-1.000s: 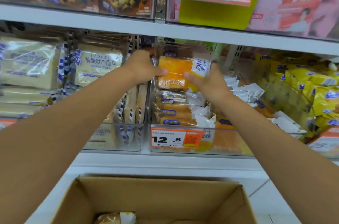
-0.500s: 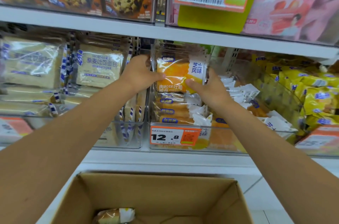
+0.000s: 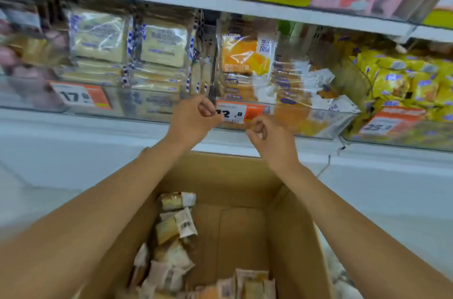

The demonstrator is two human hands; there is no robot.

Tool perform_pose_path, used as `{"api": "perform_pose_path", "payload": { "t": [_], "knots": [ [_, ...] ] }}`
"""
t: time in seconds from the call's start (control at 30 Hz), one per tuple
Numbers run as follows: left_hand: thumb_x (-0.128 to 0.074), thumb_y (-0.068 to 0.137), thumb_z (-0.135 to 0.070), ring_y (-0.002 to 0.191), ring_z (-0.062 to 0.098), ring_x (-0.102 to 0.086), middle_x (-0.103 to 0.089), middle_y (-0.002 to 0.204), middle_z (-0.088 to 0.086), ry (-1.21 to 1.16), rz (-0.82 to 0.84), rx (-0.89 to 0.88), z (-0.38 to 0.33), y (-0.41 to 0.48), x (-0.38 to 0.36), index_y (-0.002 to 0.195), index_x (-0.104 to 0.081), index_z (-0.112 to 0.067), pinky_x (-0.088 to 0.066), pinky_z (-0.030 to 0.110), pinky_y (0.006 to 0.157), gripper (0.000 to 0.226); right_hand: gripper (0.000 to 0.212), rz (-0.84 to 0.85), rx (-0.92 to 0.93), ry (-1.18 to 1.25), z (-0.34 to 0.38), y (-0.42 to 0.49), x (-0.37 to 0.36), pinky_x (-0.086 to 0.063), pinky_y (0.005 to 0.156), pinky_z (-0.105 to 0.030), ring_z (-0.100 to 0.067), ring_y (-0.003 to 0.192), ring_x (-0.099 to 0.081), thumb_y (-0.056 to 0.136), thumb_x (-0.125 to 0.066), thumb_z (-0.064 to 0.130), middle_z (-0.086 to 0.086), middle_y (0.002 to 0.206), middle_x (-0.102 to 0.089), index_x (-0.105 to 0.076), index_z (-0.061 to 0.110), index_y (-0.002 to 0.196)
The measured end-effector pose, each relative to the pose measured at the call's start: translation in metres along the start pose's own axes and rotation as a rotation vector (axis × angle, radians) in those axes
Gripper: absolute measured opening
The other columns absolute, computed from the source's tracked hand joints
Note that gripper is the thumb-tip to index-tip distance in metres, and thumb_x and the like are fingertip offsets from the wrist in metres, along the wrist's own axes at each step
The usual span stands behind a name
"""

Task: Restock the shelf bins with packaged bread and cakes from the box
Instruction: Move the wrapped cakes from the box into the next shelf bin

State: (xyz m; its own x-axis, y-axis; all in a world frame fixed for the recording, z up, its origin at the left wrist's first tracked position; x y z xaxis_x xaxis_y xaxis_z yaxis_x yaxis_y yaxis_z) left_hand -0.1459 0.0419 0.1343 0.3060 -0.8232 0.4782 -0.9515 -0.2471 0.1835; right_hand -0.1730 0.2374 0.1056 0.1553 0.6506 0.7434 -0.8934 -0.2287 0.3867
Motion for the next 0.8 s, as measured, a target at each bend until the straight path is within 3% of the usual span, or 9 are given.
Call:
{"api": "perform_pose_path", "payload": {
  "t": [0.2,0.3,0.37,0.43,0.5,0.57,0.63,0.7,0.8],
  "knots": [
    [-0.08,0.08,-0.028,0.075,0.004,-0.06,-0.066,0.083,-0.006,0.093,0.184,0.366,0.152,-0.095,-0.033,0.091,-0.068,-0.014,-0.042,0.005,0.058,0.021,0.036,0.644,-0.252,-0.088,-0.062,-0.117,-0.109,-0.049,0.088,-0.027,-0.013,0.103,-0.059,0.091,-0.065,0.035,0.002,0.117,-0.063,-0.06,0.02,0.123],
    [-0.079,0.081,-0.016,0.074,0.014,-0.057,-0.063,0.081,0.004,0.067,0.226,0.535,0.211,-0.133,-0.049,0.094,-0.067,-0.004,-0.042,0.005,0.056,0.022,0.043,0.826,-0.435,-0.028,-0.095,-0.164,-0.159,-0.043,0.087,-0.022,-0.016,0.113,-0.057,0.091,-0.066,0.032,-0.001,0.125,-0.061,-0.057,0.015,0.13],
    [-0.078,0.08,-0.01,0.072,0.014,-0.054,-0.059,0.081,0.006,0.043,0.166,0.629,0.241,-0.152,-0.053,0.098,-0.066,0.002,-0.043,0.006,0.056,0.024,0.048,0.871,-0.539,0.084,-0.107,-0.186,-0.191,-0.04,0.088,-0.019,-0.016,0.118,-0.054,0.092,-0.067,0.027,-0.001,0.13,-0.057,-0.052,0.013,0.136],
    [-0.077,0.081,-0.009,0.075,0.014,-0.053,-0.06,0.084,0.007,0.043,0.085,0.69,0.265,-0.167,-0.052,0.1,-0.066,0.004,-0.043,0.007,0.057,0.026,0.058,0.904,-0.532,0.193,-0.107,-0.198,-0.226,-0.039,0.1,-0.021,-0.02,0.131,-0.047,0.09,-0.069,0.018,-0.005,0.142,-0.049,-0.045,0.013,0.142],
    [-0.077,0.081,-0.011,0.081,0.018,-0.055,-0.061,0.089,0.009,0.048,0.052,0.761,0.283,-0.179,-0.05,0.1,-0.067,0.001,-0.044,0.013,0.062,0.025,0.068,0.923,-0.365,0.157,-0.102,-0.201,-0.263,-0.03,0.114,-0.031,-0.025,0.142,-0.033,0.087,-0.07,0.016,-0.008,0.152,-0.038,-0.038,0.017,0.147],
    [-0.077,0.082,-0.014,0.084,0.02,-0.058,-0.063,0.09,0.01,0.02,0.065,0.809,0.296,-0.186,-0.049,0.1,-0.067,-0.004,-0.046,0.024,0.07,0.023,0.077,0.913,-0.175,0.071,-0.092,-0.201,-0.294,-0.022,0.119,-0.036,-0.024,0.147,-0.02,0.086,-0.069,0.014,-0.007,0.159,-0.025,-0.03,0.022,0.151],
    [-0.076,0.083,-0.017,0.085,0.021,-0.061,-0.064,0.091,0.008,0.007,0.065,0.828,0.302,-0.19,-0.047,0.098,-0.066,-0.01,-0.048,0.026,0.073,0.02,0.073,0.904,-0.054,0.021,-0.084,-0.2,-0.317,-0.018,0.12,-0.039,-0.024,0.148,-0.015,0.089,-0.061,0.004,-0.006,0.162,-0.019,-0.029,0.022,0.152],
    [-0.076,0.083,-0.018,0.086,0.02,-0.062,-0.065,0.093,0.007,0.006,0.042,0.829,0.303,-0.19,-0.044,0.1,-0.065,-0.013,-0.049,0.022,0.07,0.021,0.054,0.881,0.046,-0.017,-0.082,-0.196,-0.33,-0.022,0.118,-0.043,-0.025,0.147,-0.023,0.093,-0.053,0.002,-0.006,0.157,-0.031,-0.045,0.017,0.144],
    [-0.078,0.081,-0.015,0.093,0.019,-0.06,-0.062,0.106,0.005,0.009,0.023,0.831,0.301,-0.188,-0.043,0.108,-0.062,-0.017,-0.047,0.019,0.07,0.031,0.026,0.651,0.032,0.063,-0.081,-0.176,-0.316,-0.033,0.111,-0.045,-0.026,0.137,-0.042,0.098,-0.051,0.014,-0.008,0.135,-0.059,-0.066,0.009,0.118]
  ]
}}
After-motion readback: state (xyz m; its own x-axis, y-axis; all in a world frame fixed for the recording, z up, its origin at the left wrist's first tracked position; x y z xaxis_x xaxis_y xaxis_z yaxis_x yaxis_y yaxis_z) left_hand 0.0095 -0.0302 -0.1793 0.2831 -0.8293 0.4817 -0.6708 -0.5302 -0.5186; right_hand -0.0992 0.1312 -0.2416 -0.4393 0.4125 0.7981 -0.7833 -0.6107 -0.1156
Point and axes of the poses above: each hand's wrist, its own y-axis towards the middle knuckle, its own x-axis out of the back of the hand, z = x × y, the point moved 4 cm from there along y, towards the middle knuckle
